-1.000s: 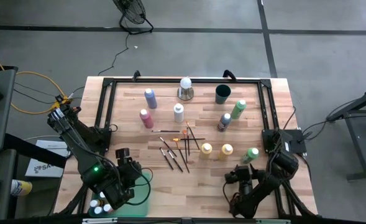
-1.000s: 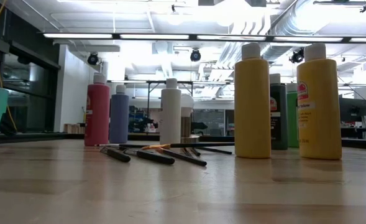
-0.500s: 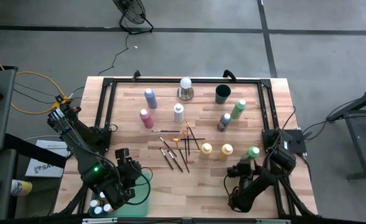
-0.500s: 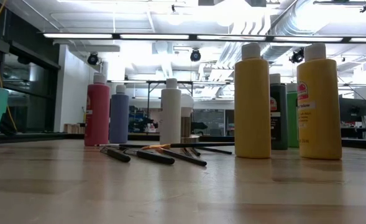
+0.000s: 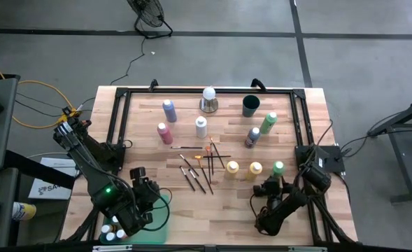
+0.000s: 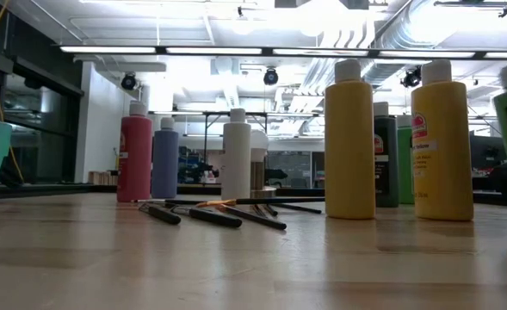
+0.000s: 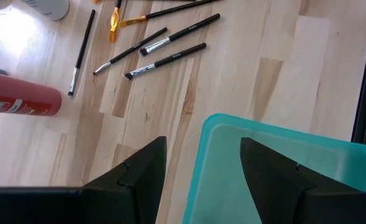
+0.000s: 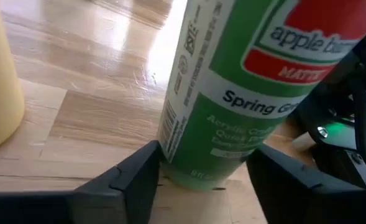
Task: Pick & Place Paint Supplies
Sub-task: Put the green paint bottle into the green bin
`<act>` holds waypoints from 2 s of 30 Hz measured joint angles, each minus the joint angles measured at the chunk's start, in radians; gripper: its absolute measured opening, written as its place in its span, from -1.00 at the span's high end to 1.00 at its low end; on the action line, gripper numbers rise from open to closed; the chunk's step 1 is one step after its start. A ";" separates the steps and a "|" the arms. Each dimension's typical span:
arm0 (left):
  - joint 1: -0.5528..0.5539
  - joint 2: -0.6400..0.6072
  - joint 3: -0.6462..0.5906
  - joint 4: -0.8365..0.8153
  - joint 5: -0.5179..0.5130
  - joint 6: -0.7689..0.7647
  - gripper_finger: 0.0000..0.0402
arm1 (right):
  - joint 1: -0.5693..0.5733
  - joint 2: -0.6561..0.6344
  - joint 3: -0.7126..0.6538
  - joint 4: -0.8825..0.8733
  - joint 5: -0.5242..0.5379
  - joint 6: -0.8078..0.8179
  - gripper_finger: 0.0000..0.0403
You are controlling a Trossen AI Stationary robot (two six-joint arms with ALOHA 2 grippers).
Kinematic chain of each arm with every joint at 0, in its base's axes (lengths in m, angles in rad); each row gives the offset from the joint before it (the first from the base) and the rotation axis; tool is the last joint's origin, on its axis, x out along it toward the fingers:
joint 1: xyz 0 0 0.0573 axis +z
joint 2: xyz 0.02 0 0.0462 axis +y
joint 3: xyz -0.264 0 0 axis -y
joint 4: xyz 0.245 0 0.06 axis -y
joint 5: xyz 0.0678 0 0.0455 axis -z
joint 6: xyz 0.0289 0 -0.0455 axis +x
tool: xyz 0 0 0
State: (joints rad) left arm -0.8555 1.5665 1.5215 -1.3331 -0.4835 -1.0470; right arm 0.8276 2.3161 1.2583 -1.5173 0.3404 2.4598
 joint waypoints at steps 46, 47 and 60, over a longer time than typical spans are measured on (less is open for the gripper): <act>-0.001 0.000 0.000 0.002 0.000 -0.006 0.01 | 0.059 -0.530 -0.004 -0.051 0.073 -0.144 0.76; -0.001 0.000 0.000 0.001 0.000 -0.006 0.01 | 0.055 -0.577 -0.013 -0.050 0.088 -0.149 0.72; -0.002 0.000 0.000 0.003 0.000 -0.005 0.01 | -0.087 -1.116 -0.171 -0.052 0.164 -0.184 0.14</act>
State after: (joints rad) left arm -0.8574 1.5665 1.5215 -1.3304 -0.4831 -1.0523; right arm 0.7405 1.2003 1.0871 -1.5694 0.5044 2.2762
